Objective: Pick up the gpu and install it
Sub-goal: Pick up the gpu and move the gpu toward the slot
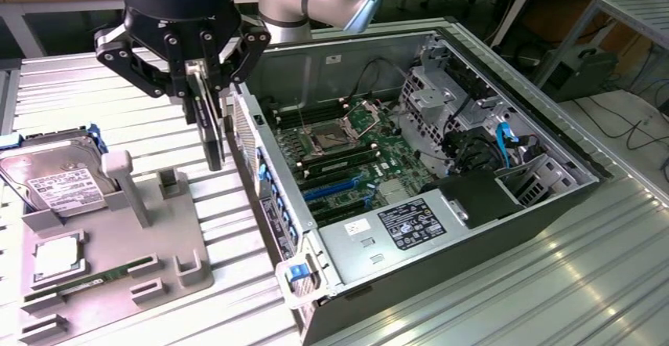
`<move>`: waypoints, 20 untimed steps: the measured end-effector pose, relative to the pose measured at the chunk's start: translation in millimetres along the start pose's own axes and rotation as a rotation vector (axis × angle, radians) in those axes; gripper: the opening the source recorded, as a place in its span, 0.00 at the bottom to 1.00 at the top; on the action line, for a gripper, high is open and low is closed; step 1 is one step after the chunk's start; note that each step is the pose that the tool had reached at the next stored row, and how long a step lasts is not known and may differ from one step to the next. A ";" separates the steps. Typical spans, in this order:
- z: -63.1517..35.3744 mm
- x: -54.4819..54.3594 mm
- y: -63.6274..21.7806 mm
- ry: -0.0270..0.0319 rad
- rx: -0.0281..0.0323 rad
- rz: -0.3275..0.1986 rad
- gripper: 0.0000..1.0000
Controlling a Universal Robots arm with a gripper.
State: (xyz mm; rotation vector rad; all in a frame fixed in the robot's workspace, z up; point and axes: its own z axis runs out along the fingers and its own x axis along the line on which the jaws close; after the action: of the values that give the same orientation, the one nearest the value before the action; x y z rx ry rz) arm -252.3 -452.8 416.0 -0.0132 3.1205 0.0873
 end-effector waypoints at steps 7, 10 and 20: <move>0.2 -9.4 -0.1 0.0001 0.0000 0.000 0.28; 0.4 -14.6 -0.1 0.0000 0.0000 0.000 0.28; 1.1 -29.5 -0.3 0.0001 0.0000 0.000 0.28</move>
State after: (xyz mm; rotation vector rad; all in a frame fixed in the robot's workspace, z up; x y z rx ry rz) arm -222.8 -452.7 415.5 -0.0132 3.1206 0.0873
